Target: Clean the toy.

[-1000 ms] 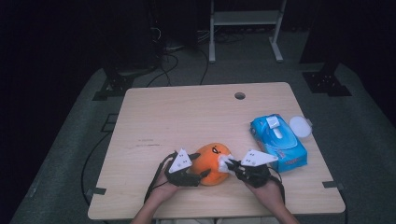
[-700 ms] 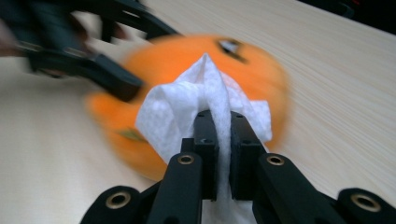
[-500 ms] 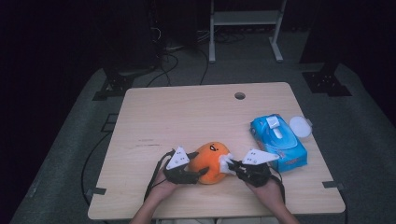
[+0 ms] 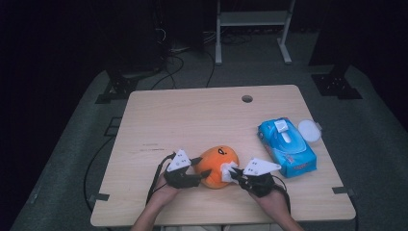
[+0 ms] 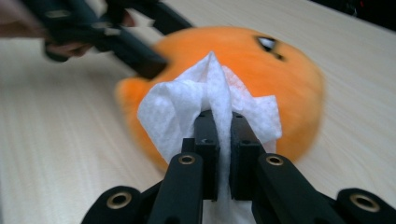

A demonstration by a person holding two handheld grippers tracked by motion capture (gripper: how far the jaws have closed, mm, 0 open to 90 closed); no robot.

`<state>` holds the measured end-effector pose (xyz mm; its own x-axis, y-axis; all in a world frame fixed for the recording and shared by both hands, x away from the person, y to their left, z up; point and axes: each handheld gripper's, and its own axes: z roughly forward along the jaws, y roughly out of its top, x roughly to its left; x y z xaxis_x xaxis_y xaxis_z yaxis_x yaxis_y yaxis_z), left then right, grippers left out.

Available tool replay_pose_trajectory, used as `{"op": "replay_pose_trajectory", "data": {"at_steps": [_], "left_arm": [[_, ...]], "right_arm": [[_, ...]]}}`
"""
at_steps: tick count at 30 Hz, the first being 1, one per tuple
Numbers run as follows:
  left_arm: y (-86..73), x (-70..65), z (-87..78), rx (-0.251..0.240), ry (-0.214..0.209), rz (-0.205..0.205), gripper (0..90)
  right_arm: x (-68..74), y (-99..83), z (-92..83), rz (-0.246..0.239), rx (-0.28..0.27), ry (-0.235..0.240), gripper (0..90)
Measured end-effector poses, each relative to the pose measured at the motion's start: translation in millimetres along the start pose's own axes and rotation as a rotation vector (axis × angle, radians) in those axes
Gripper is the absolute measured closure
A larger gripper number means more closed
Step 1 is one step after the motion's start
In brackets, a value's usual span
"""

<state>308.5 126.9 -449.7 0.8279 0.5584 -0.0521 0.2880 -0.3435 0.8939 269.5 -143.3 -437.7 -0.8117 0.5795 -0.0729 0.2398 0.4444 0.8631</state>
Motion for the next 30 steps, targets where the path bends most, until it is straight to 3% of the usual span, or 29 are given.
{"op": "replay_pose_trajectory", "data": {"at_steps": [2,4,7,10,12,14,15,16,17,18,20,24,26,28,30], "left_arm": [[-1.8,1.0,1.6,-0.004,0.0,-0.007,45.1],[-1.4,2.4,2.1,-0.005,-0.001,-0.012,44.8],[-1.5,6.5,2.0,-0.016,-0.013,-0.04,42.5],[-2.6,8.2,4.4,-0.03,-0.021,-0.07,39.6],[-2.0,9.0,5.8,-0.028,-0.019,-0.08,38.7],[-2.5,10.4,6.6,-0.031,-0.019,-0.081,38.7],[-2.8,11.0,6.7,-0.033,-0.022,-0.088,38.9],[-2.9,11.0,6.8,-0.032,-0.022,-0.087,38.9],[-2.6,10.3,6.6,-0.027,-0.018,-0.079,39.5],[-2.3,9.8,6.3,-0.024,-0.012,-0.069,39.5],[-2.3,9.2,5.7,-0.017,-0.008,-0.066,40.3],[-2.8,8.2,7.2,-0.014,-0.016,-0.047,40.9],[-3.3,7.9,8.2,-0.018,-0.022,-0.047,40.8],[-2.3,8.5,7.7,-0.021,-0.029,-0.057,38.2],[-1.1,8.6,6.1,-0.033,-0.028,-0.095,32.7]], "right_arm": [[17.0,3.0,6.7,-0.059,0.015,0.031,83.6],[19.7,4.2,8.2,-0.078,0.023,0.024,83.5],[11.0,5.6,7.0,-0.03,0.012,0.02,83.6],[-1.0,2.7,3.5,0.008,0.012,-0.019,83.6],[-1.0,1.9,4.3,0.033,0.007,-0.01,83.7],[6.7,3.6,8.7,0.025,0.004,0.016,83.6],[18.9,5.6,16.5,-0.014,0.021,0.066,83.6],[18.9,5.6,16.5,-0.014,0.021,0.066,83.6],[28.1,7.7,22.2,-0.067,0.041,0.067,83.7],[28.1,7.7,22.2,-0.067,0.041,0.067,83.7],[21.7,9.9,19.2,-0.068,0.033,0.046,83.7],[-9.6,10.8,-0.5,0.026,-0.031,-0.056,83.7],[-22.1,6.4,-4.1,0.06,-0.029,-0.084,83.6],[-23.6,-0.5,0.9,0.07,-0.006,-0.078,83.6],[-15.9,-3.6,7.3,0.053,0.005,-0.076,83.6]]}}
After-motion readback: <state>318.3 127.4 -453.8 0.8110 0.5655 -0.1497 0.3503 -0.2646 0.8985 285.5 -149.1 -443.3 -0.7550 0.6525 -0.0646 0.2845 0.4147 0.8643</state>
